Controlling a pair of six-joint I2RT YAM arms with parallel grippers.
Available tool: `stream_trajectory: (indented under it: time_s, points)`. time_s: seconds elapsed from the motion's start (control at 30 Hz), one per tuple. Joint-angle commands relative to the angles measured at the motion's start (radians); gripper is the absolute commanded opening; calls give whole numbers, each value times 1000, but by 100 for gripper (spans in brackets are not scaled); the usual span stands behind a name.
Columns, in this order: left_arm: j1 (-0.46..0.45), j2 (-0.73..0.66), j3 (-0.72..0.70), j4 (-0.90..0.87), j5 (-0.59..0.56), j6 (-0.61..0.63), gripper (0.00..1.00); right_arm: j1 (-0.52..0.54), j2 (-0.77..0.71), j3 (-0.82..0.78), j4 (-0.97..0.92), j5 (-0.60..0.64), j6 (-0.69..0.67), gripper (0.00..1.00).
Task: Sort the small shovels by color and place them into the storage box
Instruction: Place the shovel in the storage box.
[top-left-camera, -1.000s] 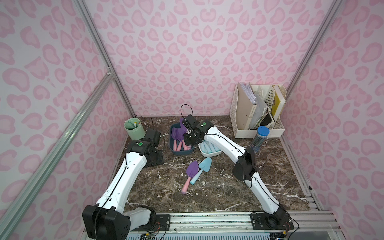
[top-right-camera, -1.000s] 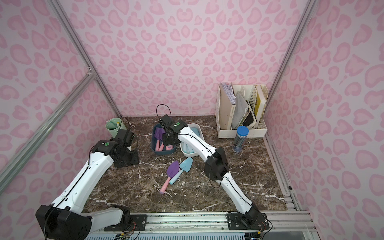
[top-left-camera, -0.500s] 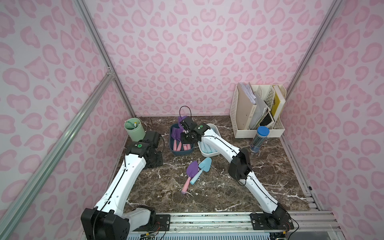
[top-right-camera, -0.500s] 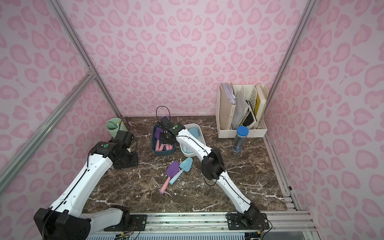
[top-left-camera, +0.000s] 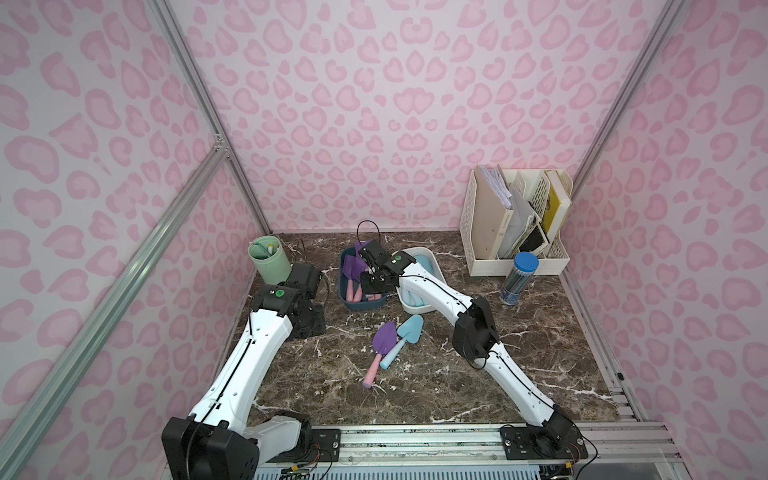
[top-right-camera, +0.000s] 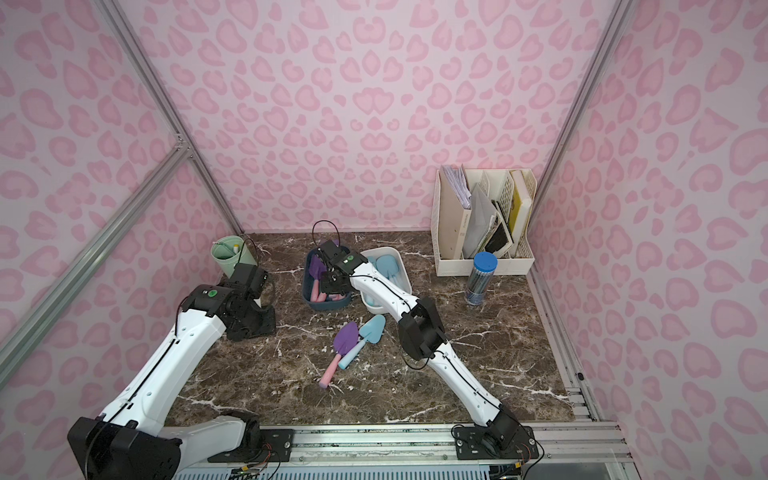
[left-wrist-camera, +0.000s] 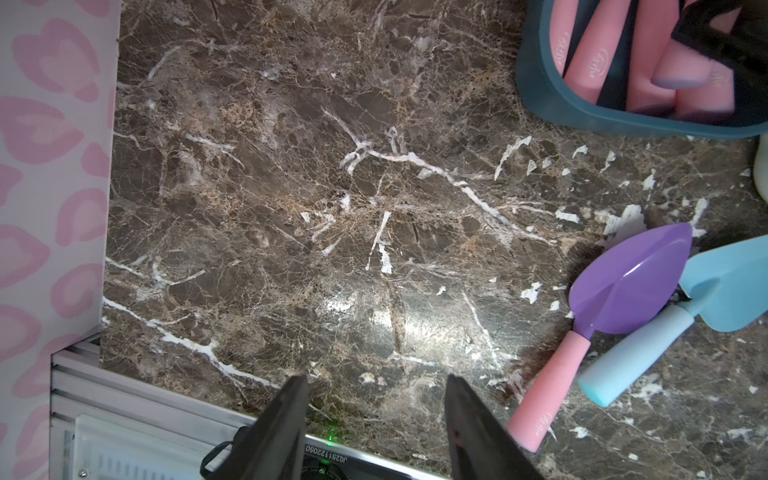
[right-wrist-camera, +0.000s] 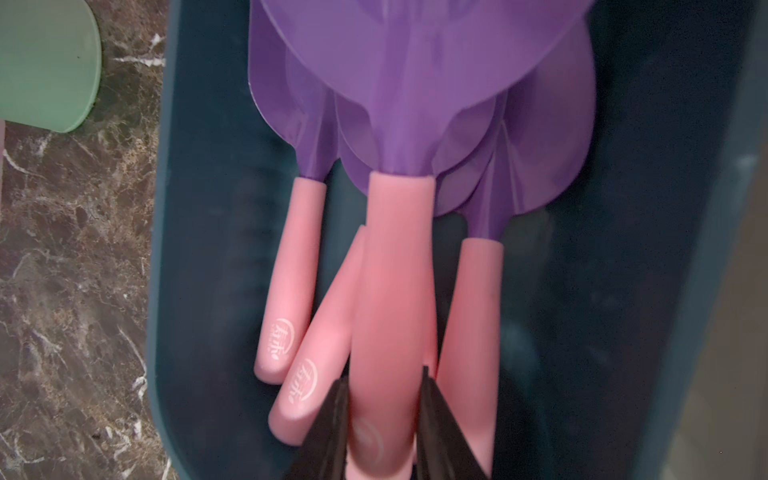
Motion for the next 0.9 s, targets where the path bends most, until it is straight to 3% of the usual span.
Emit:
stream_trajectory:
  time_s: [0.0,0.87]
  points:
    - [0,1,0,-10,-9,-8,58,-4,2,8,18,-11,14,7]
    - [0,16,-1,5,-3,-10,58,-17,35,7,26,-31,27,24]
